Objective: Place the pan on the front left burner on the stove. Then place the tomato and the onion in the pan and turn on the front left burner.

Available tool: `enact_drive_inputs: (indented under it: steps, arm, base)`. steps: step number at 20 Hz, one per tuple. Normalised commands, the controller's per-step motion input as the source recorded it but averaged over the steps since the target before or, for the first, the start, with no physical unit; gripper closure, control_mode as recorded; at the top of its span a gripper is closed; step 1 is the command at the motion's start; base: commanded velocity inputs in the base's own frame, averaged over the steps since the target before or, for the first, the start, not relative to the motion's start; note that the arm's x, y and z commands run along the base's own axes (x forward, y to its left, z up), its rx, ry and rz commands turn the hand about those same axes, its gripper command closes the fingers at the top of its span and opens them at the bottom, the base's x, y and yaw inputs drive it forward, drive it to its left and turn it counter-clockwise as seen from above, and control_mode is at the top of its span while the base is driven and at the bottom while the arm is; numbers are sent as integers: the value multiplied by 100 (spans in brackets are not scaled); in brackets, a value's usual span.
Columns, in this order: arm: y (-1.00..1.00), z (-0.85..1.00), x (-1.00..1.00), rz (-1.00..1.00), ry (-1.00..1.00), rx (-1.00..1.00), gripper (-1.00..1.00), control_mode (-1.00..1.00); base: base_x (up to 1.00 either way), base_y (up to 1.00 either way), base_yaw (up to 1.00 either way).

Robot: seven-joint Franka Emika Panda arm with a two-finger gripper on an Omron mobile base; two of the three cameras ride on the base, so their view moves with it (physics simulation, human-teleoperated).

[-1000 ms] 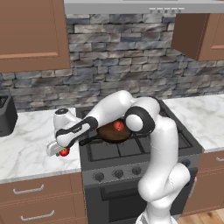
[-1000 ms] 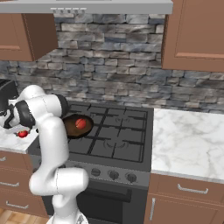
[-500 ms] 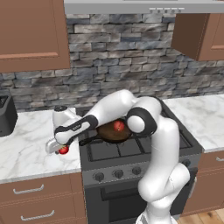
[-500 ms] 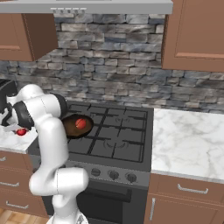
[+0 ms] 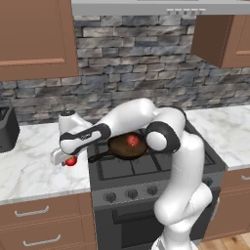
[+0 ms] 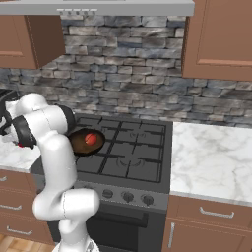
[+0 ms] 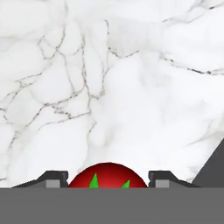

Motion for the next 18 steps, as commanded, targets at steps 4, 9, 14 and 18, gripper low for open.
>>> enact_drive_inputs:
  steps: [4,9,14,18]
  arm:
    - [-11,34,0,0,0,0,100,-100]
    - [-11,29,0,0,0,0,100,-100]
    - [-16,29,0,0,0,0,100,-100]
    - [-20,27,0,0,0,0,100,-100]
  base:
    - [0,0,0]
    - [0,0,0]
    - [0,0,0]
    - [0,0,0]
